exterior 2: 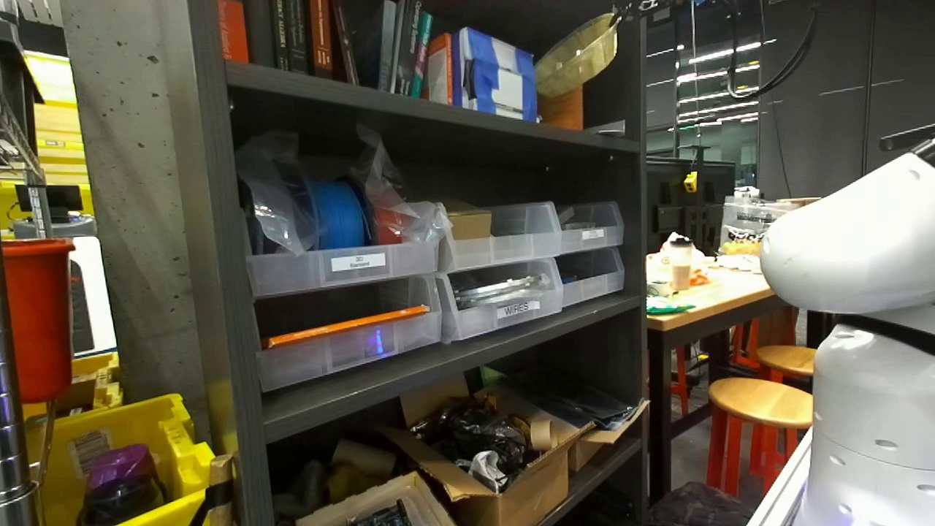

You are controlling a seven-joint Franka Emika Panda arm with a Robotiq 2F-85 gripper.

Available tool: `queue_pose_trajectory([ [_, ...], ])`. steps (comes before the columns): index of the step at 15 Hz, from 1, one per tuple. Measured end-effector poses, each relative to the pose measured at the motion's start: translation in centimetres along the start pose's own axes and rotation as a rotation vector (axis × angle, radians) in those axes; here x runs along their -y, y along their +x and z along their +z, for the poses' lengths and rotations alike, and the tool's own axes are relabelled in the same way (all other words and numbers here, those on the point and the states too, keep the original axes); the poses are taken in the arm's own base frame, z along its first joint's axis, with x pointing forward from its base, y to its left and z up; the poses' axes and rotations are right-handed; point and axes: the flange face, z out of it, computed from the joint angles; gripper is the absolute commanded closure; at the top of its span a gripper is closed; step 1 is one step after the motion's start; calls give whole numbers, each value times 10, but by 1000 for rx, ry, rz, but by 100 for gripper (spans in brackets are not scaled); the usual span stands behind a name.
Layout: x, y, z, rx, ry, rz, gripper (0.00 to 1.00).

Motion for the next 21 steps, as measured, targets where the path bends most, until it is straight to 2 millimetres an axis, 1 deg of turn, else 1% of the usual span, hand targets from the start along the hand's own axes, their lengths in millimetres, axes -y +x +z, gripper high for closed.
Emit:
queue_pose_trajectory([
  [7, -5, -5, -41, -15, -31, -46, 98],
  [10, -7, -10, -57, -18, -30, -52, 98],
  [15, -12, -19, -67, -15, -31, -53, 98],
  [21, -14, -21, -73, -17, -31, -68, 98],
])
